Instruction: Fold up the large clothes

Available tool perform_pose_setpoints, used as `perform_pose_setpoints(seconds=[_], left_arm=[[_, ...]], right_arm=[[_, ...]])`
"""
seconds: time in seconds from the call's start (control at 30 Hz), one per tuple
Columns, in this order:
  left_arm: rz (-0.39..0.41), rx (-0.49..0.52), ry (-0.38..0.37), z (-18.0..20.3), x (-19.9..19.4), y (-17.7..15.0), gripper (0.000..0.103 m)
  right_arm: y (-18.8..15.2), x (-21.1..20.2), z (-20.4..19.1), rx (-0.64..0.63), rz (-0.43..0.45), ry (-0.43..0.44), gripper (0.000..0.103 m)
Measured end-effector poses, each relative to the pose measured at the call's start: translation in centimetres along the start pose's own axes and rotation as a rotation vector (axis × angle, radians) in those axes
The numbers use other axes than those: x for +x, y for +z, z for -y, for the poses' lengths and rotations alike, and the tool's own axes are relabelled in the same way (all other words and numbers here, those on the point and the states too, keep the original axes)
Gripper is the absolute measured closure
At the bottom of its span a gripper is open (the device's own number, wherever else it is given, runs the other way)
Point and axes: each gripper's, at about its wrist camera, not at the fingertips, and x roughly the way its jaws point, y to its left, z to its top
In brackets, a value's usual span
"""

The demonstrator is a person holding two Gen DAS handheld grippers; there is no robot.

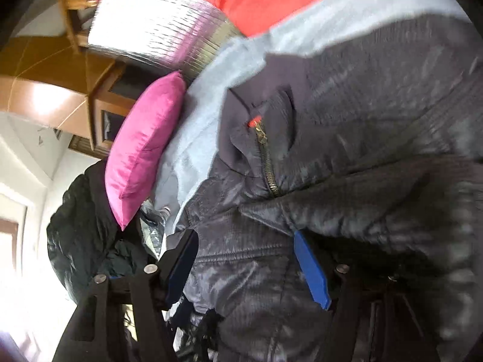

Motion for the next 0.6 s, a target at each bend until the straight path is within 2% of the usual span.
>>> perform_pose_setpoints(seconds=[0.1, 0.2, 0.23, 0.27, 0.3, 0.33, 0.43, 0.53, 0.6], left_arm=[[0.008, -0.004, -0.002, 0.0, -0.2, -0.3, 0.014], [0.014, 0.002, 0.009, -0.1, 0.3, 0.1, 0.012], [0.015, 0.004, 0.013, -0.1, 0.3, 0.0, 0.012], [0.016, 0.004, 0.015, -0.1, 0.3, 0.0, 0.012], [0.015, 0.003, 0.014, -0.2, 0.3, 0.1, 0.012], [0.015, 0.001, 0.013, -0.2, 0.3, 0.1, 0.012], [0.018, -0.001, 0.012, -0.2, 0.3, 0.0, 0.011], [0.024, -0.001, 0.017, -0.1, 0.4, 0.0, 0.011], [0.027, -0.001, 0.017, -0.2, 0.3, -0.1, 0.01]], right_arm=[[-0.6, -3.0, 0.5, -0.013, 0.026, 0.01, 0.033], [-0.9, -6.5, 3.2, 0.003, 0.086, -0.058, 0.033], [-0.8, -7.2, 4.9, 0.052, 0.097, -0.061, 0.039], [-0.7, -7.3, 6.3, 0.105, 0.09, -0.024, 0.048], [-0.6, -7.6, 6.8, 0.123, 0.089, -0.018, 0.05], [-0.5, -7.9, 6.6, 0.128, 0.095, -0.015, 0.049], [-1.1, -9.3, 4.8, 0.06, 0.128, -0.009, 0.038], [-2.3, -10.3, 5.2, 0.037, 0.144, -0.036, 0.037], [-2.7, -10.2, 7.3, 0.071, 0.151, -0.068, 0.044]])
